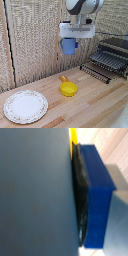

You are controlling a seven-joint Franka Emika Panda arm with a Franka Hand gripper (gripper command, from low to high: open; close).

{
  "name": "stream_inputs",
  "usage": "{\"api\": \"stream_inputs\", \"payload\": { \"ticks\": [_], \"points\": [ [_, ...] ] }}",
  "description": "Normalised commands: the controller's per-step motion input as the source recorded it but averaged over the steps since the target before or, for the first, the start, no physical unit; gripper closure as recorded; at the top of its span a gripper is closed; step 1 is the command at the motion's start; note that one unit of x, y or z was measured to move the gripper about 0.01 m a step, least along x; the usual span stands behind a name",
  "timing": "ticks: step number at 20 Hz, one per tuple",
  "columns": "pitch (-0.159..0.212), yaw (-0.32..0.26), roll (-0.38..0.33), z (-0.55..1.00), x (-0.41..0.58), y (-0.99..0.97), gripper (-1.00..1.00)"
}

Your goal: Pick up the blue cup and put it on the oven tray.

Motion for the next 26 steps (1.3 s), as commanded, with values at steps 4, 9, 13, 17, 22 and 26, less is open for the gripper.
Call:
{"api": "stream_inputs", "payload": {
  "ticks": [4,9,13,17,22,26],
  "points": [
    [-0.002,-0.044,0.0,0.0,0.078,-0.98,1.0],
    [-0.001,0.0,0.005,0.01,0.09,-1.0,1.0],
    [0.0,0.0,0.003,0.1,0.058,-1.0,1.0],
    [-0.005,0.005,-0.049,0.21,0.009,-0.96,1.0],
    [-0.083,0.044,-0.141,0.23,0.0,-0.72,1.0],
    [-0.11,0.061,-0.233,0.12,-0.011,-0.56,1.0]
  ]
}}
